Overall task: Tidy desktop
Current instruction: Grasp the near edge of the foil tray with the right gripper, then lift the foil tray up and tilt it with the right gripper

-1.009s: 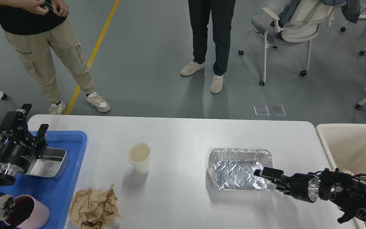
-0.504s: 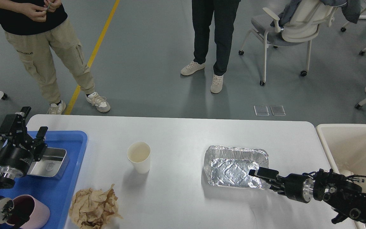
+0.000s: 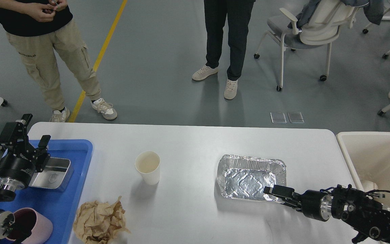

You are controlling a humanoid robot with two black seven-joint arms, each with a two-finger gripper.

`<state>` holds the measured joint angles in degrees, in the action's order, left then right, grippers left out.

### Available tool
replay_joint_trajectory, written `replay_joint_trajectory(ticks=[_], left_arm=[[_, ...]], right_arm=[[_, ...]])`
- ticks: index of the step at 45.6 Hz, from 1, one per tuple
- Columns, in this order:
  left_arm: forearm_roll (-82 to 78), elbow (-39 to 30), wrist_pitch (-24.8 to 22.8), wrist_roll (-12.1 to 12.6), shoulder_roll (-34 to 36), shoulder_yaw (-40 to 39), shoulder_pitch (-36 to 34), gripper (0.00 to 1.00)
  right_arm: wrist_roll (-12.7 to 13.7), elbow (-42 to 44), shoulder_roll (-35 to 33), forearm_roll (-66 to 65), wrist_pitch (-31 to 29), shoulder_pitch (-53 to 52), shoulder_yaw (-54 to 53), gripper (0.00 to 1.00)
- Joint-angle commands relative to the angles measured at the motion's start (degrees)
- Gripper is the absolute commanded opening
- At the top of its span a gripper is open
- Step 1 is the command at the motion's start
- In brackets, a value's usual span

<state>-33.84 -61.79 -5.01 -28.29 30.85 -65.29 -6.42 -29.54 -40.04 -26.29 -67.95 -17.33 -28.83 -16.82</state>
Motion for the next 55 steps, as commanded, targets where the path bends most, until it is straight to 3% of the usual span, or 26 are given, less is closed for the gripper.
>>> replay_joint_trajectory(ticks=[1,19,37,46,47,50,55], left_arm=[[0.0,-0.08,0.0,-0.01,0.09,-0.01,0.36,0.97],[0.0,-0.08,0.0,-1.15,0.0,-0.01,1.06,0.97],[0.0,0.01,0.0,-1.42,0.0,-0.01,1.32,0.97],[0.0,0.01,0.0,-1.59,0.0,-0.01,1.33,0.97],[0.0,-0.08,0.0,-1.59,-0.09,-0.01,1.33,0.97],[0.0,0.01,0.0,-1.59,-0.09,-0.01,1.33,0.97],[0.0,0.01,0.0,-1.59,-0.26,-0.01,1.33,0.97]], right_arm=[[-0.52,0.75,0.72,-0.08,0.1,0.0,0.21,0.99],[-4.92,7.25,3.44,0.01,2.83,-2.02,5.48,0.86],[-5.36,7.43,3.53,0.45,3.0,-3.07,6.45,0.85],[-6.15,7.43,3.44,0.45,3.0,-2.98,6.8,0.49],[-7.1,7.52,3.44,0.45,3.0,-2.98,6.98,0.3],[-8.08,7.43,3.44,0.45,2.83,-2.9,7.07,0.0],[-8.7,7.52,3.18,0.36,2.74,-2.98,8.91,0.0]])
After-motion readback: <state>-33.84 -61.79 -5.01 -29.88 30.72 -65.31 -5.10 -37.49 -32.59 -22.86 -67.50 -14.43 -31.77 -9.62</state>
